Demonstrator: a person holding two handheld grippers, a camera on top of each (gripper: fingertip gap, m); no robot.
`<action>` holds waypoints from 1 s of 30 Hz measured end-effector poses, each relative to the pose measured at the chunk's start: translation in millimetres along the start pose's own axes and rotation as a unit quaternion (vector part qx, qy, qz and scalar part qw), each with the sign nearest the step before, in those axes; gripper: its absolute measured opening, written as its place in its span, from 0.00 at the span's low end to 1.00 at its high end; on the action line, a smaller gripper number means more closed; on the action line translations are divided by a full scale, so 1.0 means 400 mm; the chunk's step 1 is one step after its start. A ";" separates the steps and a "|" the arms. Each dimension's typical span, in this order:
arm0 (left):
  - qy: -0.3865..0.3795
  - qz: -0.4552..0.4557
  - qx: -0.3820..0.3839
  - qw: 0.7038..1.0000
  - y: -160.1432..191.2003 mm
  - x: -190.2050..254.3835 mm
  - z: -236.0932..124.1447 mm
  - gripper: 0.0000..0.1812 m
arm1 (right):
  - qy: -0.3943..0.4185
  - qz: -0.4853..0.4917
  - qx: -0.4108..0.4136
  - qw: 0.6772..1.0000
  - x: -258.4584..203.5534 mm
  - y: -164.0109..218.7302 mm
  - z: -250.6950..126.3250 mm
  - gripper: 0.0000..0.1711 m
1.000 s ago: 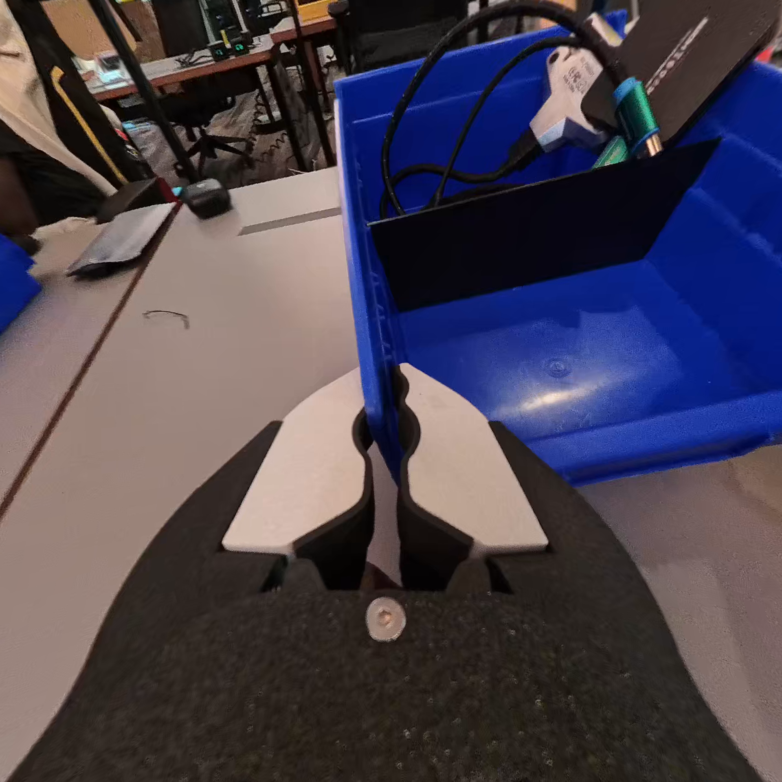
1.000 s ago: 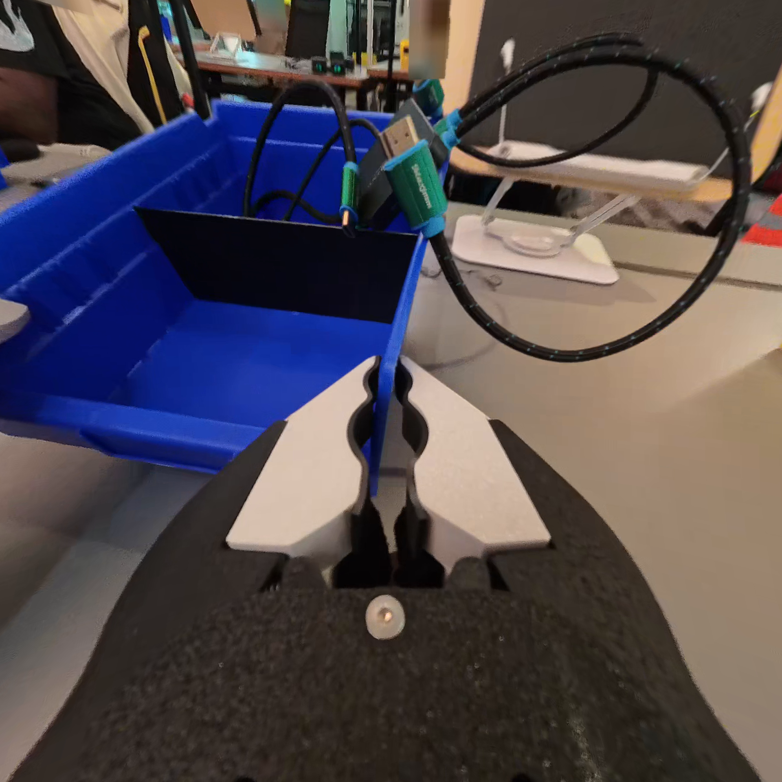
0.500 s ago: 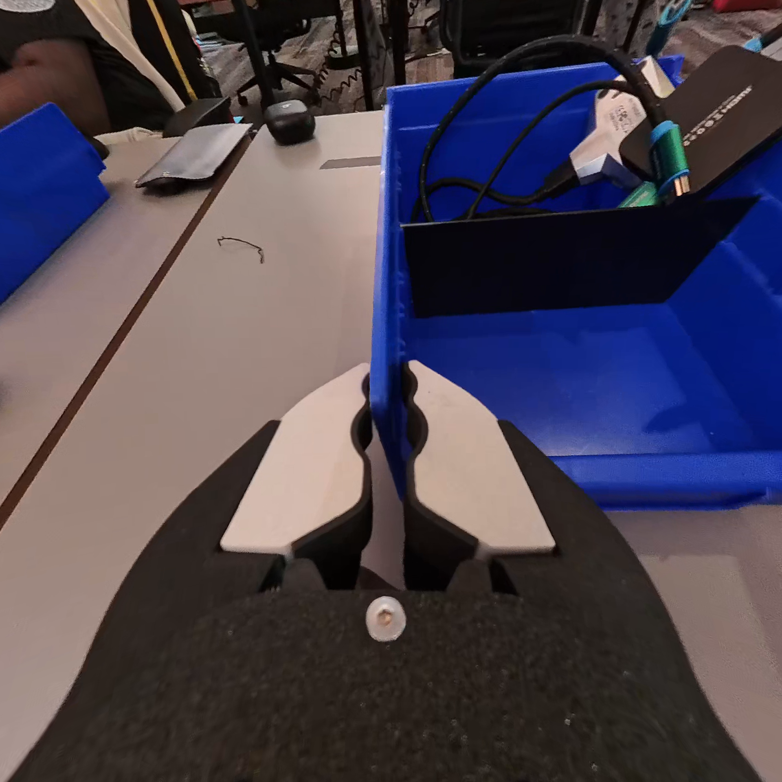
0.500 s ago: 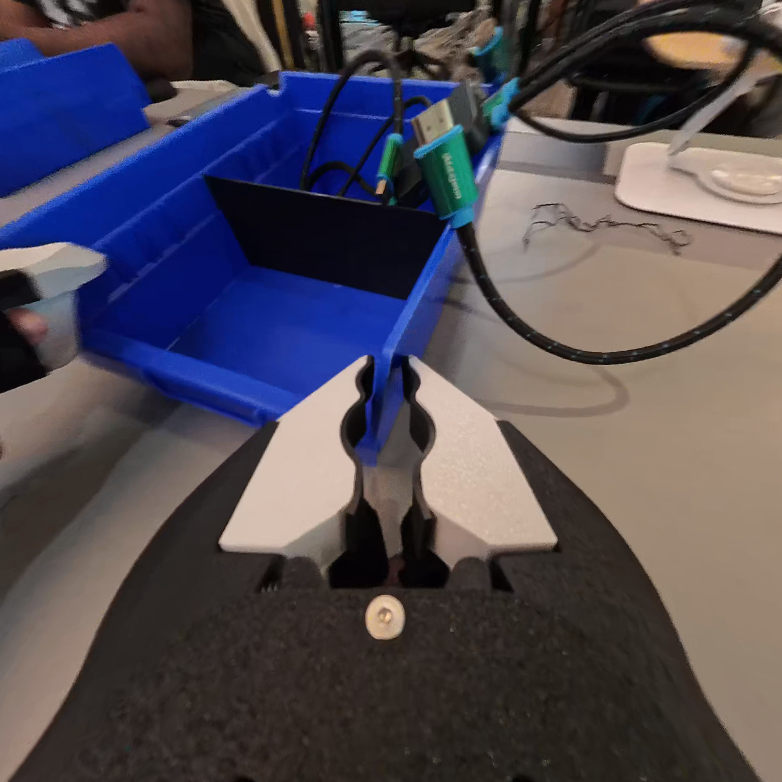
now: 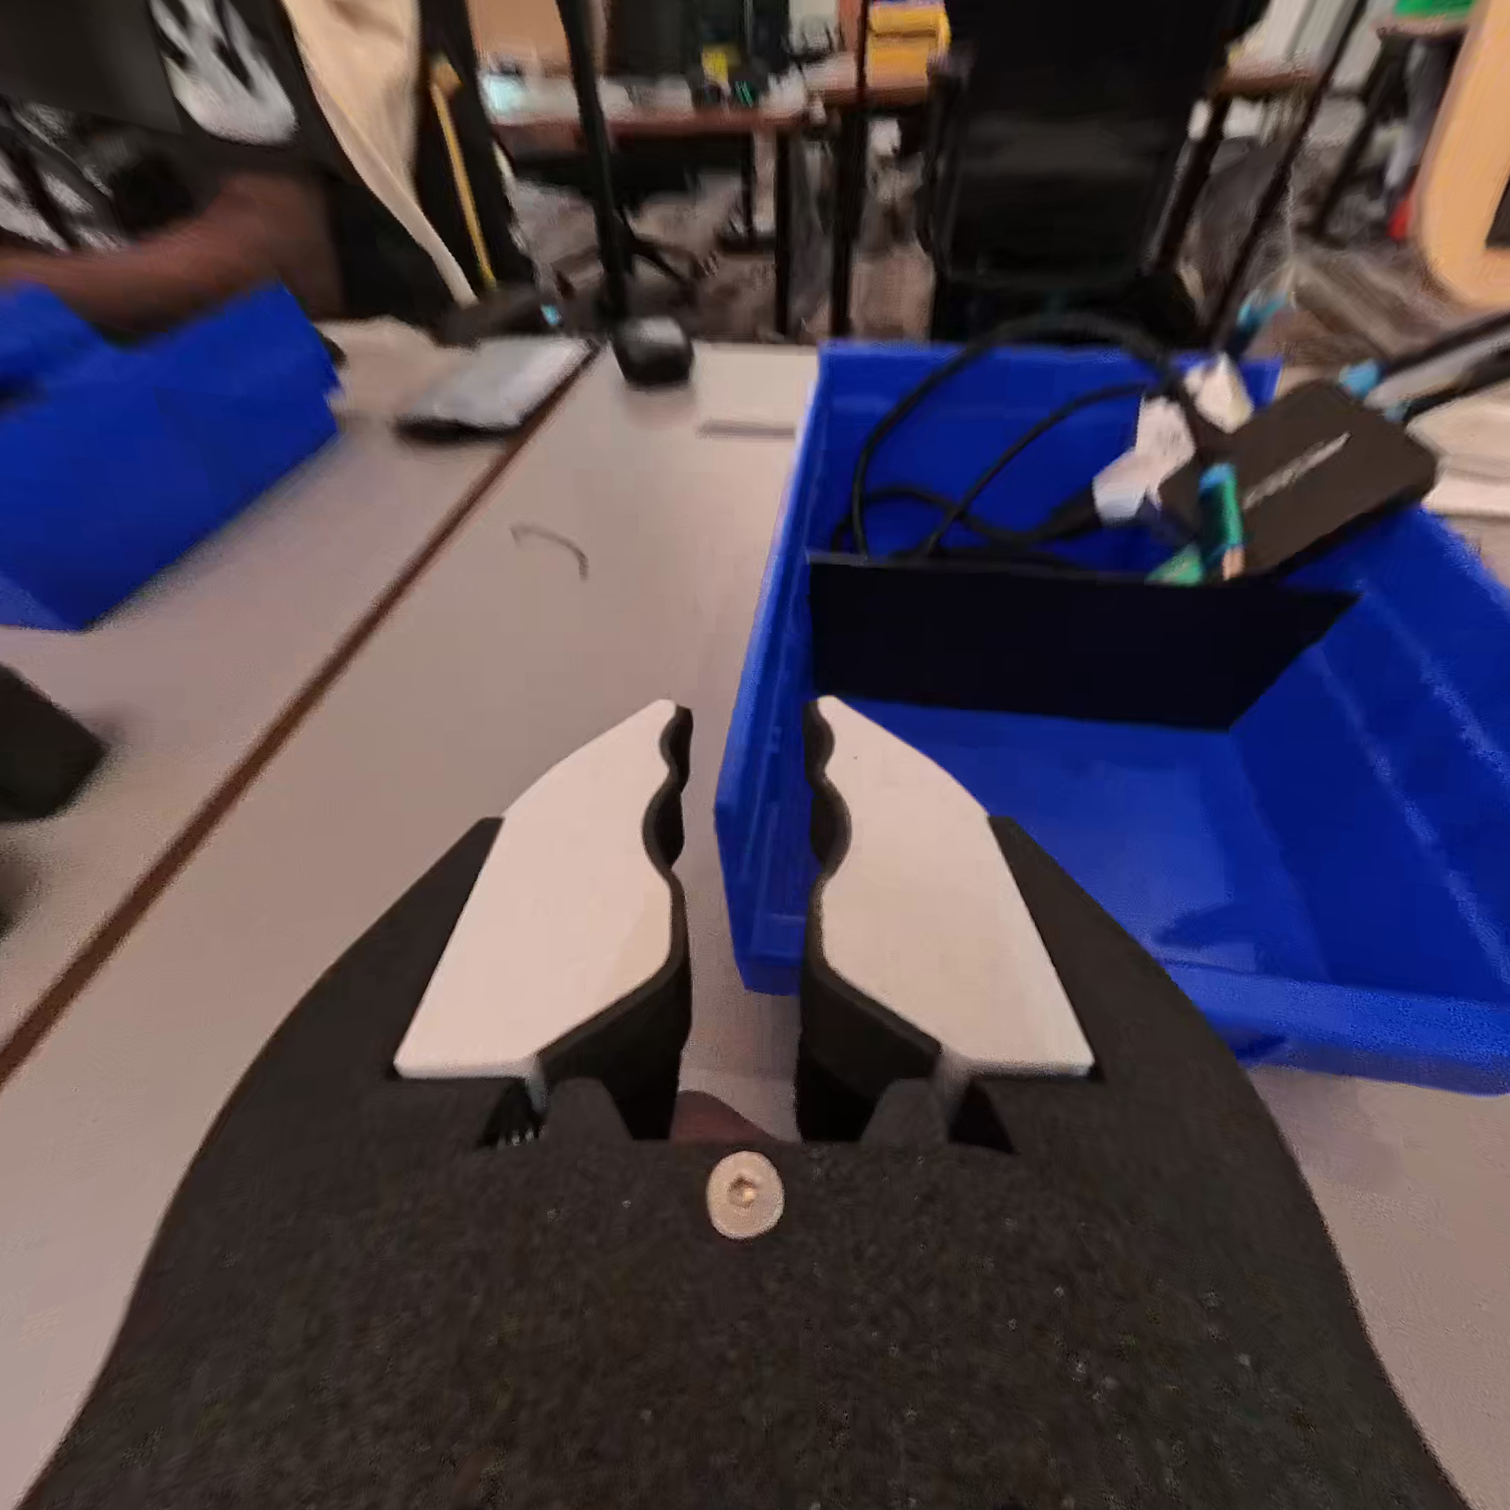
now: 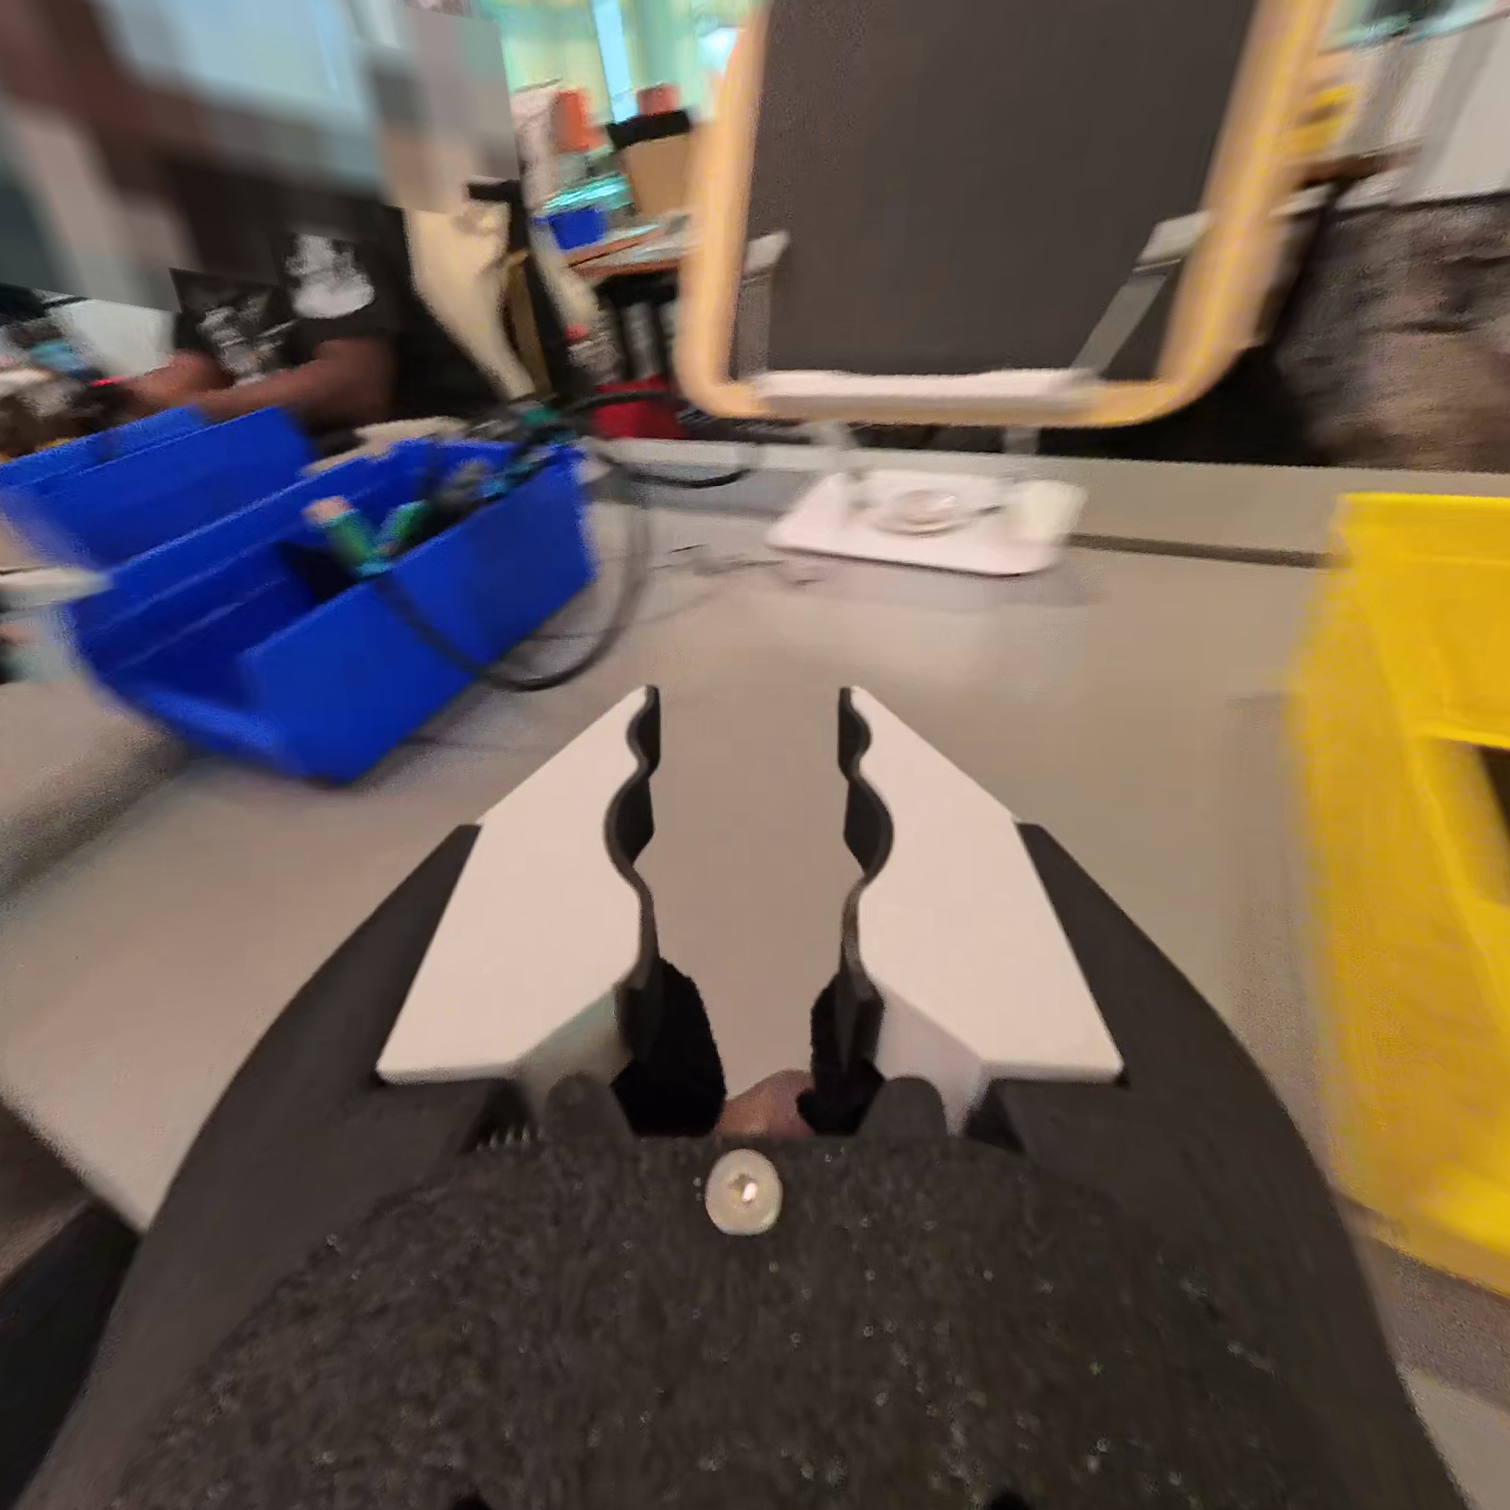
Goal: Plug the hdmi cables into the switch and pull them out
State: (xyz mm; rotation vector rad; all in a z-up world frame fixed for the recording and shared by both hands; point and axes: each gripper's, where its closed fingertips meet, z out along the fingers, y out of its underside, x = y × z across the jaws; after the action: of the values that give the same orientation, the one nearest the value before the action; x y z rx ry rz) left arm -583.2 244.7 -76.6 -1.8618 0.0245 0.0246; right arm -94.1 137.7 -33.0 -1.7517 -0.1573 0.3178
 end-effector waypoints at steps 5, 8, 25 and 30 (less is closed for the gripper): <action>0.042 0.029 0.043 0.998 -0.038 0.140 -0.137 0.14 | 0.132 0.083 0.039 0.987 0.407 0.054 -0.203 0.25; 0.211 0.003 -0.018 0.977 0.097 0.332 -0.187 0.11 | 0.159 0.062 0.019 0.985 0.544 0.120 -0.272 0.25; 0.237 0.047 -0.015 0.970 0.102 0.402 -0.164 0.13 | 0.169 0.052 0.006 0.984 0.582 0.122 -0.233 0.24; 0.244 0.041 -0.008 0.969 0.093 0.410 -0.170 0.14 | 0.177 0.065 0.023 0.982 0.578 0.108 -0.254 0.24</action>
State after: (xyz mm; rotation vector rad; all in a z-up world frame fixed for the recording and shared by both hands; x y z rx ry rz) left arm -420.0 168.2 -97.8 -1.8411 0.4443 -0.3777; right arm 153.3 97.8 -86.1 -1.7467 0.2206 0.0991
